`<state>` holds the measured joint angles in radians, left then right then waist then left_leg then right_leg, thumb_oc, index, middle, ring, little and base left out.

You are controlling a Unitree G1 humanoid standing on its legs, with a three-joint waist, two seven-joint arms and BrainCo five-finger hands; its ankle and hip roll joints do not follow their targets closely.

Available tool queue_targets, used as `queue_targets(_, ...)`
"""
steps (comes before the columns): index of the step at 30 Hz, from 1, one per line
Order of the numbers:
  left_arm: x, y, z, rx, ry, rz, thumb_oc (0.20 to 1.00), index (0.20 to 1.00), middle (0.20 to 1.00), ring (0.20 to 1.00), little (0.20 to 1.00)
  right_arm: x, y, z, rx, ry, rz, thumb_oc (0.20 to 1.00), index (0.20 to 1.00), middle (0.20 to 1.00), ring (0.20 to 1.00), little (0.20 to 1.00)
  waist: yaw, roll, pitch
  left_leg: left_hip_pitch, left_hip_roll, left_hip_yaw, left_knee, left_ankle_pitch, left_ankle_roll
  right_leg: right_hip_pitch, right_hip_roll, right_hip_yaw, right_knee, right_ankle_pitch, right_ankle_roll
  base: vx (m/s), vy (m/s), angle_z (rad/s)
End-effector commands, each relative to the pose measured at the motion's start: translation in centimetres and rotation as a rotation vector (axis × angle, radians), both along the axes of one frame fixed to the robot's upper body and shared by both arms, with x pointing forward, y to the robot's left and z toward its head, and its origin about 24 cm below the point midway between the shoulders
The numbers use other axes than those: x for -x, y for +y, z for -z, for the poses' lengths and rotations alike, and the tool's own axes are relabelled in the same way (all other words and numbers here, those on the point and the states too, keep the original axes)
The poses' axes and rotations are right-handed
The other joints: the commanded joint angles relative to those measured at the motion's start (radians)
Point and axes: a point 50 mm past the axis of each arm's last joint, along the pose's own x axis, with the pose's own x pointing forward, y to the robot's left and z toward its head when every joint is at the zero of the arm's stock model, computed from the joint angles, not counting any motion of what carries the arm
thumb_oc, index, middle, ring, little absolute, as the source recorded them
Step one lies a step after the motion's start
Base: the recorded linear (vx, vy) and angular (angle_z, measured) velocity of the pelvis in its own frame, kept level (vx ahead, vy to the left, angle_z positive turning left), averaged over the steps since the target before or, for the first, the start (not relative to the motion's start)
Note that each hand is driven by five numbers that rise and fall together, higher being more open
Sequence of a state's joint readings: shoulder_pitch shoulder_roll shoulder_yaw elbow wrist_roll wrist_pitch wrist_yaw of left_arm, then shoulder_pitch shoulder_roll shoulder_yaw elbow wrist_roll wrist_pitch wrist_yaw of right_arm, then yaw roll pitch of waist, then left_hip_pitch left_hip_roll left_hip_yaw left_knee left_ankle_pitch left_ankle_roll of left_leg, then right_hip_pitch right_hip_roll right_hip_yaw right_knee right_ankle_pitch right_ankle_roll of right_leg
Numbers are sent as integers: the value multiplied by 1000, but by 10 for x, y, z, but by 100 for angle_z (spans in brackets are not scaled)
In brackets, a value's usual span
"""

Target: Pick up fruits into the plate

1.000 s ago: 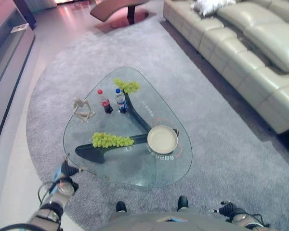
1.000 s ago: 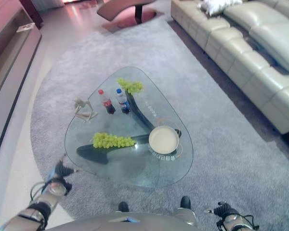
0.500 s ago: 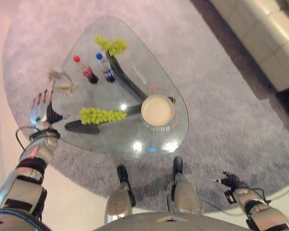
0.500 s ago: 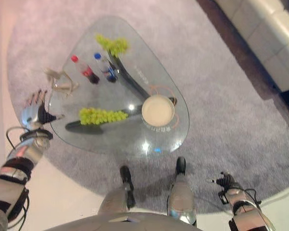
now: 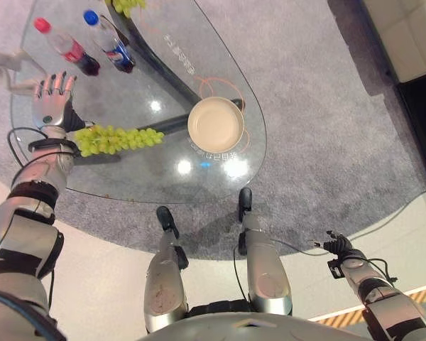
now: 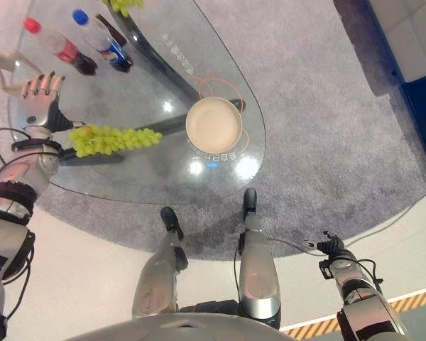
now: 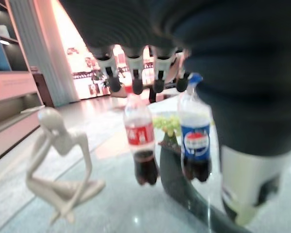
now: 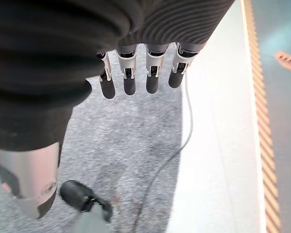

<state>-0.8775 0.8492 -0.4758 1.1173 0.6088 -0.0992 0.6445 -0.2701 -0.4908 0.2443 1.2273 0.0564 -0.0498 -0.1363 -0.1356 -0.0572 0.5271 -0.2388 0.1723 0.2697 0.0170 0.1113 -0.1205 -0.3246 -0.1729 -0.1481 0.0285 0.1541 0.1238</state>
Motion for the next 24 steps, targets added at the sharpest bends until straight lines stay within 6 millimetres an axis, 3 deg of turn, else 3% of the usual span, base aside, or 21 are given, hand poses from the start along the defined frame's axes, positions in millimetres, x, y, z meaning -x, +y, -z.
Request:
queue_targets(1, 14, 31, -28, -52, -82, -126, 1000, 1000, 1000, 1000, 1000, 20, -17, 2, 53, 32, 31, 1000, 1000, 1000, 1000, 1000, -5, -20, -7, -186, -58, -8, 232, -124, 46, -135, 36, -4, 195, -124, -11, 0, 0, 0)
queue_targets(5, 11, 33, -32, 84, -82, -152, 1000, 1000, 1000, 1000, 1000, 21, -15, 2, 41, 10, 34, 1000, 1000, 1000, 1000, 1000, -5, -28, -7, -254, -66, -28, 272, -137, 51, -194, 48, -3, 227, -136, -24, -9, -31, 12)
queue_targets(17, 5, 22, -29, -61, -13, -74, 1000, 1000, 1000, 1000, 1000, -1, -5, -9, 26, -103, -11, 1000, 1000, 1000, 1000, 1000, -10, -45, -7, -399, -70, -47, 334, -148, 51, -328, 58, -7, 261, -124, -37, 0, -22, 5)
queue_targets(24, 5, 18, -48, -161, -96, -47, 1000, 1000, 1000, 1000, 1000, -6, -7, -14, 25, -138, -19, 1000, 1000, 1000, 1000, 1000, -14, -45, -7, -457, -65, -49, 381, -161, 48, -378, 53, -12, 287, -125, -43, 0, 0, 0)
